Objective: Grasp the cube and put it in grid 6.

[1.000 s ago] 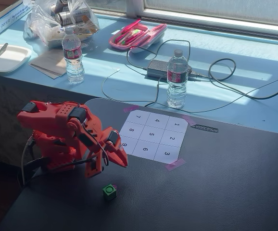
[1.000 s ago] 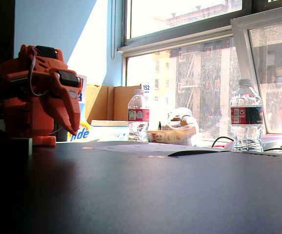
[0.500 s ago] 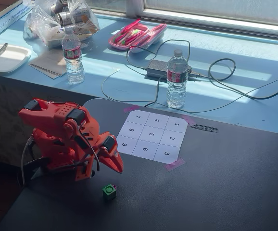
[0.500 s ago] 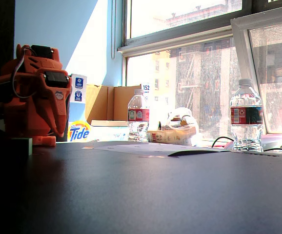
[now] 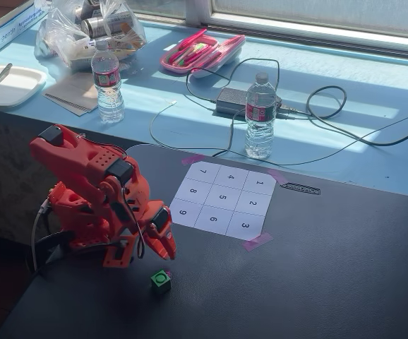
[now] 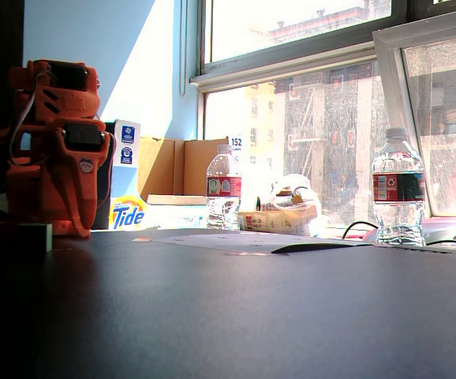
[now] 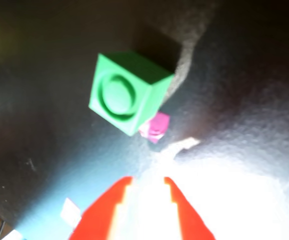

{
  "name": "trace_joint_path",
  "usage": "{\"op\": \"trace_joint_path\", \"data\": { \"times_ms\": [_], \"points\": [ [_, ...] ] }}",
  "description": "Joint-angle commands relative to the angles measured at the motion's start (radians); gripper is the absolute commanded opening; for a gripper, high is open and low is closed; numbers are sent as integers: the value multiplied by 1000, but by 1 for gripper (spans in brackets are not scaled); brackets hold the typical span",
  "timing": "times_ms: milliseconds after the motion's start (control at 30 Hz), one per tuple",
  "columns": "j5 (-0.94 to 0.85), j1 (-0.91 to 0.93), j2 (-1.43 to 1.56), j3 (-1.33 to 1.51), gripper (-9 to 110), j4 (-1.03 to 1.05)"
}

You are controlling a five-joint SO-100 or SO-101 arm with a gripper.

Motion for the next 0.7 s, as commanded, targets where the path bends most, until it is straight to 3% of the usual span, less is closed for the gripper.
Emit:
{"op": "trace_joint_path", "data": {
  "times_ms": [0,667],
  "points": [
    [-2,9,-48,-67,13,-2],
    [-9,156,-454,-416,18,130]
  ]
}}
